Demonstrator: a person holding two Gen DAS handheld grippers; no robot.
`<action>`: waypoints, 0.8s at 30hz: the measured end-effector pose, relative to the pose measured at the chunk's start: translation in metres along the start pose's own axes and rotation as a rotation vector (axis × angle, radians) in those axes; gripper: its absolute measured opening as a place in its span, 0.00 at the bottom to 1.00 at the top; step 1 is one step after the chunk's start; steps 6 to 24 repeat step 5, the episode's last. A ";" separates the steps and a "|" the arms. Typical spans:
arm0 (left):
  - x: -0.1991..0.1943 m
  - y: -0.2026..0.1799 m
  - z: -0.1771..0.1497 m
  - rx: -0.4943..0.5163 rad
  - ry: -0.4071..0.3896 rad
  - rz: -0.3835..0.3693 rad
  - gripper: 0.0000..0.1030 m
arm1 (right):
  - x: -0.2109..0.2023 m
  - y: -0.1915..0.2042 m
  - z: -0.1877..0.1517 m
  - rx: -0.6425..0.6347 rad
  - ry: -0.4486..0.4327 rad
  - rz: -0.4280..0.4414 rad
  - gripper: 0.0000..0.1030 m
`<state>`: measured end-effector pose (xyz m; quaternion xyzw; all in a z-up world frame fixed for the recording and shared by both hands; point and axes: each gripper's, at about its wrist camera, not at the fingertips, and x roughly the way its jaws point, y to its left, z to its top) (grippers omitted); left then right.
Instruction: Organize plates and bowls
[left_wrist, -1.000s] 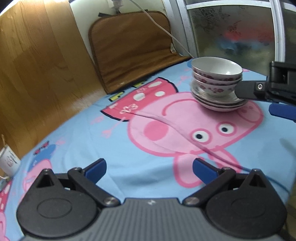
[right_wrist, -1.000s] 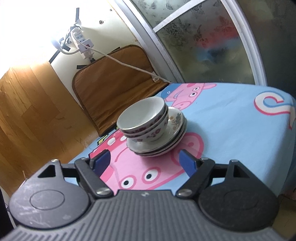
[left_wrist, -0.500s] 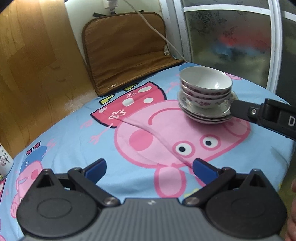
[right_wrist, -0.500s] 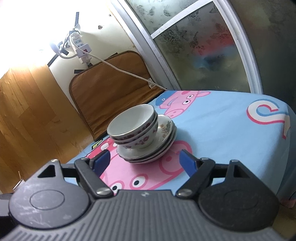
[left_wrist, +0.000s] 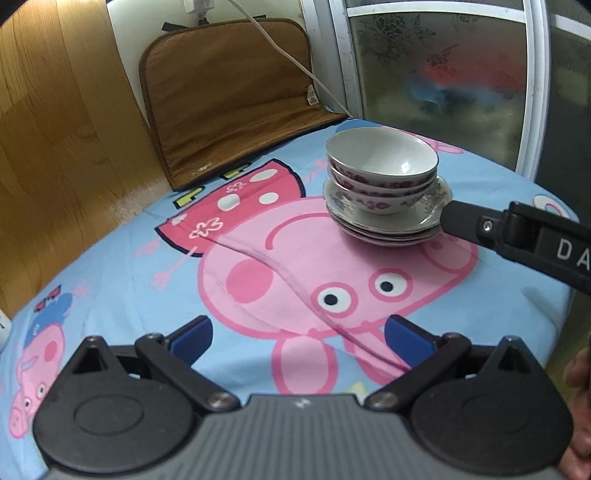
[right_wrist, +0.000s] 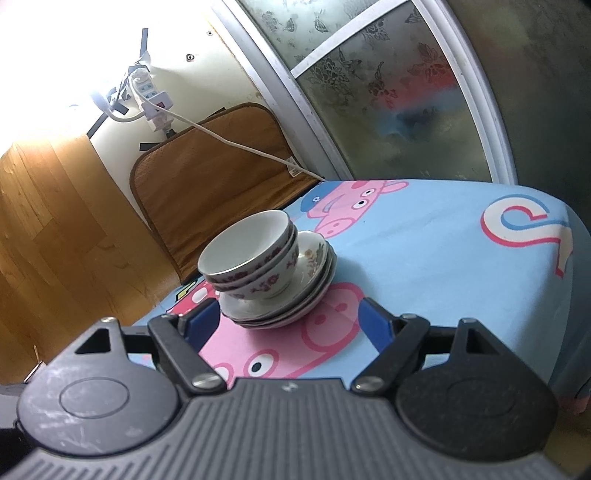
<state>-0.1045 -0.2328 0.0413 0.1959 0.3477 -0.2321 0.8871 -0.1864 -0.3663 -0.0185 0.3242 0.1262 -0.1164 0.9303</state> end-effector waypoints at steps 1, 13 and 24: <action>0.000 0.001 0.000 -0.008 0.004 -0.010 1.00 | 0.000 0.000 0.000 0.000 0.000 -0.001 0.82; 0.000 0.003 0.000 -0.021 -0.001 -0.015 1.00 | 0.000 0.000 0.000 0.000 -0.001 -0.001 0.82; 0.000 0.003 0.000 -0.021 -0.001 -0.015 1.00 | 0.000 0.000 0.000 0.000 -0.001 -0.001 0.82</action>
